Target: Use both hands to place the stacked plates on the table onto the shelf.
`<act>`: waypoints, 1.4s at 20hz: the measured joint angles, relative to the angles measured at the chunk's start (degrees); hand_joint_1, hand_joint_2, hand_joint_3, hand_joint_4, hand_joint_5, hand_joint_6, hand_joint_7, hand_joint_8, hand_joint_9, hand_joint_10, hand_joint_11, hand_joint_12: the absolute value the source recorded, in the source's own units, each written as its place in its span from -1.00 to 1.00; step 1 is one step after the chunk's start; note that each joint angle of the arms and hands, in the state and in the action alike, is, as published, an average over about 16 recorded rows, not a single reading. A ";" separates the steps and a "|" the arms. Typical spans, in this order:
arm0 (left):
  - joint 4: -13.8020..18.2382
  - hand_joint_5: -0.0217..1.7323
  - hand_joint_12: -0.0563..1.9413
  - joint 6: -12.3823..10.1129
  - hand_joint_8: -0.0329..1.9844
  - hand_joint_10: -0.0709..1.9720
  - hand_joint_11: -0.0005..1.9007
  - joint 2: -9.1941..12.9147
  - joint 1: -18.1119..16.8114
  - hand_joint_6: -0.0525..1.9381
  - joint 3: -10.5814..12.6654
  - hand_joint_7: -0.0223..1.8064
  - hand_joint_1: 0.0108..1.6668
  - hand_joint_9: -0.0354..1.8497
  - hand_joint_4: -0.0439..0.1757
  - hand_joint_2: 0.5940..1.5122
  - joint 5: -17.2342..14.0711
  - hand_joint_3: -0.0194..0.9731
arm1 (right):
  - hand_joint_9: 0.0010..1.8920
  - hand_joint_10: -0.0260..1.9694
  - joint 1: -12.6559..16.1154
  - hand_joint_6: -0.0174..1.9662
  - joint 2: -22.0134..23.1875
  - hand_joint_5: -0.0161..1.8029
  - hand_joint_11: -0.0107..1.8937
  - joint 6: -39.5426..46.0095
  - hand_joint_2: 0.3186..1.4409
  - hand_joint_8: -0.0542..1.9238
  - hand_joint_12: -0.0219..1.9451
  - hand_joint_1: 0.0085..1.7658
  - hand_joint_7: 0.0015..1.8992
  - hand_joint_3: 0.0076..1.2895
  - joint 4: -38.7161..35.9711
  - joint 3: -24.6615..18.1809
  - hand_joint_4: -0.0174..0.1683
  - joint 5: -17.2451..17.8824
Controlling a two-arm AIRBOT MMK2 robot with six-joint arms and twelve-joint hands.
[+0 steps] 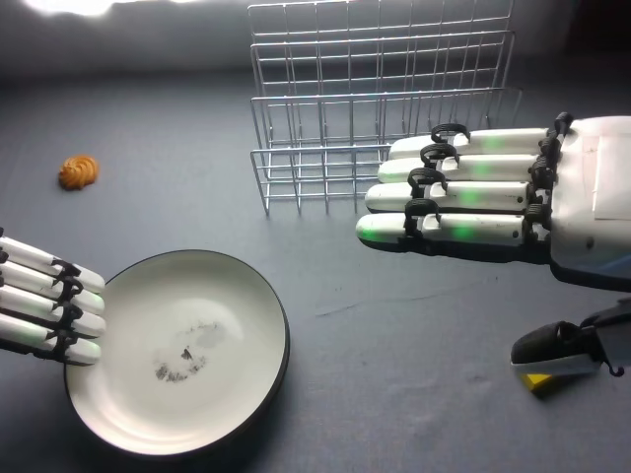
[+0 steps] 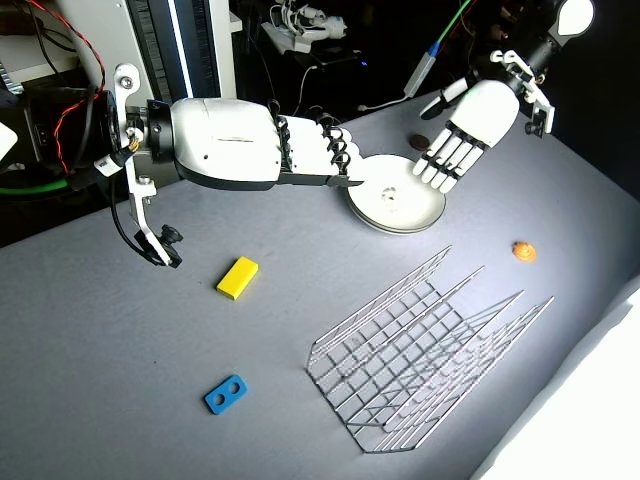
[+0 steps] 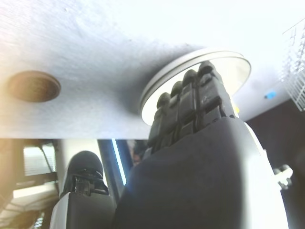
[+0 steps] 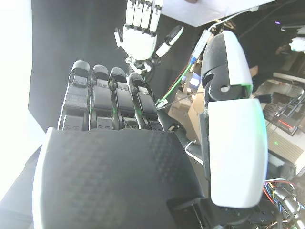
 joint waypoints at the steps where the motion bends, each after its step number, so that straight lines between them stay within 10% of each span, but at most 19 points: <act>1: -0.08 -0.95 -0.95 0.00 -0.97 -0.92 -0.98 0.05 0.06 -0.95 0.12 -0.96 -0.99 -0.94 -0.60 0.26 -0.42 -0.94 | -0.98 -0.98 0.00 -0.96 0.00 -0.96 -0.97 0.00 0.34 -0.96 -0.97 -0.04 -0.98 -0.98 0.00 0.00 -0.78 -0.01; 15: -0.05 -0.95 -0.94 -0.01 -0.97 -0.92 -0.98 -0.05 0.63 -0.95 -0.26 -0.96 -0.99 -0.94 -0.62 0.28 -3.01 -0.94 | -0.98 -0.98 0.00 -0.96 0.00 -0.96 -0.97 -0.01 0.38 -0.96 -0.97 -0.11 -0.98 -0.98 -0.01 0.00 -0.78 -0.18; 28: 0.00 -0.96 -0.94 -0.01 -0.97 -0.92 -0.98 -0.35 2.61 -0.95 -2.85 -0.95 -0.99 -0.94 -0.64 0.28 0.79 -0.94 | -0.98 -0.98 -0.03 -0.96 0.00 -0.96 -0.97 -0.24 0.40 -0.96 -0.97 -0.10 -0.98 -0.98 -0.01 0.00 -0.78 -0.33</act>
